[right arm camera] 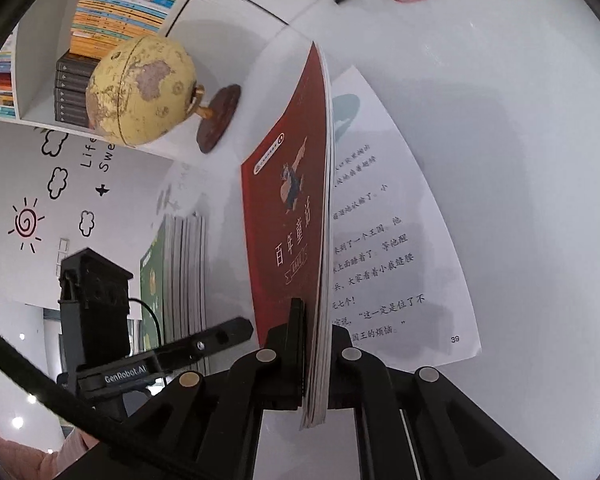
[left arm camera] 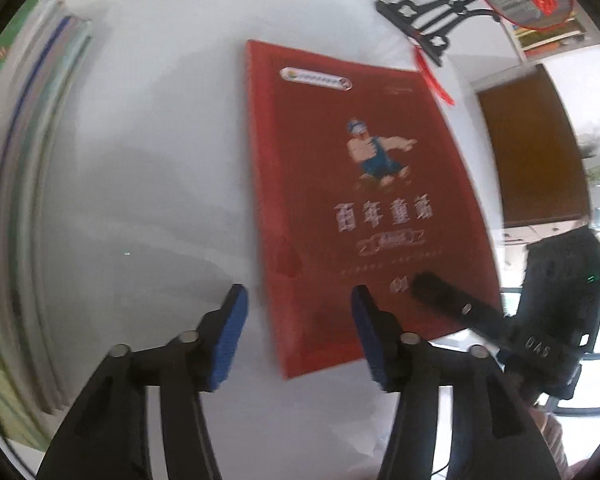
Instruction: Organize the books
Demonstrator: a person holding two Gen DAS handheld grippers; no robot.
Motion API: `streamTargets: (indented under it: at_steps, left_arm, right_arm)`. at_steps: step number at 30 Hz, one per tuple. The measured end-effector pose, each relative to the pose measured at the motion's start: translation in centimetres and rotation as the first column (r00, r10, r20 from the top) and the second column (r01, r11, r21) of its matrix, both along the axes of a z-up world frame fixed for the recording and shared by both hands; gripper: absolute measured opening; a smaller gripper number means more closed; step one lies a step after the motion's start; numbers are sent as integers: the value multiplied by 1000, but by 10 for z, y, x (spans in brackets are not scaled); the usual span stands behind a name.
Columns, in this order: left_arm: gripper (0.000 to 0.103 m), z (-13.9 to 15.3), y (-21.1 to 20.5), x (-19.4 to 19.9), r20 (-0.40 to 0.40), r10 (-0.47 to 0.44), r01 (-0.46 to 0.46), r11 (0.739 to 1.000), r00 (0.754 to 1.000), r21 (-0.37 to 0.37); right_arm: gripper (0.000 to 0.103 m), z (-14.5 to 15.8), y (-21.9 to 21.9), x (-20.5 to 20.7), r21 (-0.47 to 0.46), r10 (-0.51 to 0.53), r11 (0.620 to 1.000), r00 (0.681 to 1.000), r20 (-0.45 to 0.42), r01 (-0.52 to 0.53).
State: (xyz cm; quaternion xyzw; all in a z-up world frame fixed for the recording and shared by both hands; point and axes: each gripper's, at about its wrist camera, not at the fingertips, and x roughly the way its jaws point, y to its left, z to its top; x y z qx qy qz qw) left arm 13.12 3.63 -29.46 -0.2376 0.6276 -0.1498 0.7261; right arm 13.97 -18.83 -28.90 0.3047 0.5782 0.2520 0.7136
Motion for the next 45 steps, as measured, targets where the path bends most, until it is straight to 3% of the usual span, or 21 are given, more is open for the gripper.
streamTargets:
  at_steps: [1,6,8,9,10,11,12,14,17,20,22,24,27,30,32,37,40,41,43,45]
  left_arm:
    - [74,-1,-3,-1,7,7,-7,1000,1000,-29]
    - [77,-6,-18,-9,24,27,-24,996,999,-90]
    - [61,-1,-27,-7,59,8,-3,997,998,-81]
    - [35,1,-29,-10,87,6,3,995,996,-98]
    - [17,7,-26,-17,102,6,12,984,995,-178]
    - [17,7,-32,-18,97,10,15,967,995,-254]
    - [17,10,-40,-20,105,2,26,965,994,-261]
    - [17,17,-54,-23,148,-18,44,984,989,-174]
    - [20,21,-48,-27,144,29,-18,997,989,-77]
    - [21,22,-32,-33,128,53,-53,999,990,-6]
    - [30,22,-19,-39,104,67,-69,998,992,11]
    - [30,22,-3,-53,92,81,-79,996,992,-33]
    - [30,37,3,-64,140,56,-43,995,989,-93]
    - [39,48,11,-74,177,41,-24,995,983,-96]
    - [41,43,17,-72,155,77,-54,988,985,-147]
    - [43,18,11,-50,59,106,-86,958,993,-275]
    - [42,0,9,-38,-10,162,-155,923,987,-352]
    - [41,2,11,-42,2,170,-157,919,985,-362]
    - [29,5,10,-41,31,182,-158,917,983,-366]
    - [27,11,9,-40,53,183,-150,913,982,-379]
  right_arm:
    - [4,-2,-4,-6,17,-9,1000,1000,-14,10]
    - [4,-10,-18,-32,90,-40,995,994,-105,49]
    - [4,-11,-24,-39,110,-52,992,991,-127,66]
    - [4,-10,-28,-41,111,-58,991,990,-128,72]
    - [4,-9,-31,-42,103,-61,992,990,-126,74]
    - [4,-9,-37,-43,93,-60,993,990,-128,72]
    - [4,-10,-39,-44,103,-55,992,989,-134,70]
    - [4,-10,-39,-46,97,-36,994,990,-133,49]
    - [4,-7,-41,-48,75,-18,997,993,-116,27]
    - [4,-2,-52,-50,139,-43,989,992,-118,60]
    - [4,3,-57,-50,201,-52,977,991,-121,76]
    - [4,7,-60,-50,273,-52,958,991,-127,86]
    - [4,12,-59,-49,366,-62,924,988,-142,111]
    - [4,16,-58,-47,386,-69,915,988,-135,116]
    - [4,17,-56,-46,417,-62,902,988,-139,115]
    - [4,20,-50,-50,412,-24,908,992,-124,74]
    - [4,18,-49,-51,399,-21,914,991,-133,73]
    - [4,15,-51,-54,398,-27,914,989,-145,83]
    - [4,12,-55,-57,399,-43,911,987,-155,102]
    - [4,11,-61,-57,379,-57,919,987,-151,112]
